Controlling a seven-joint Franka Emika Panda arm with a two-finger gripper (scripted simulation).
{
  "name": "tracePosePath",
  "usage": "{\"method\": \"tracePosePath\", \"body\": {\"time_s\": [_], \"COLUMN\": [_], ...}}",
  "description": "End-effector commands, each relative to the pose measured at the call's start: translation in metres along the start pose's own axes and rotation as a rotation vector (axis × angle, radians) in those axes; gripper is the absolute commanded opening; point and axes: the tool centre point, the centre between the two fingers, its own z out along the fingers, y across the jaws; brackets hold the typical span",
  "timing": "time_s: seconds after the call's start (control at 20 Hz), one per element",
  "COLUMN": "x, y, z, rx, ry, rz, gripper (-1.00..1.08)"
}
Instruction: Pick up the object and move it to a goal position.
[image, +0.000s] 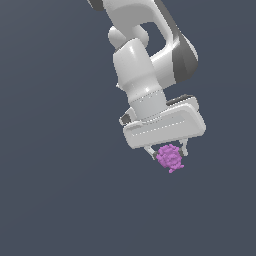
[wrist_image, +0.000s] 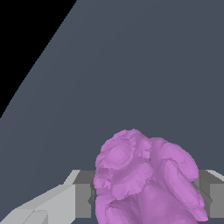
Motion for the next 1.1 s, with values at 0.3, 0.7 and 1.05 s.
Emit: {"method": "tracePosePath", "body": {"time_s": [0.3,0.7,1.05], "x": [0.026,0.045,0.06], "y": [-0.04,-0.074,-0.102], "z": [-0.027,-0.058,-0.088], "rx": [0.129,0.25,0.356], "ry": [0.046,0.088,0.123], "rz": [-0.06,-0.116,-0.166], "gripper": [-1.0,-1.0,-1.0]}}
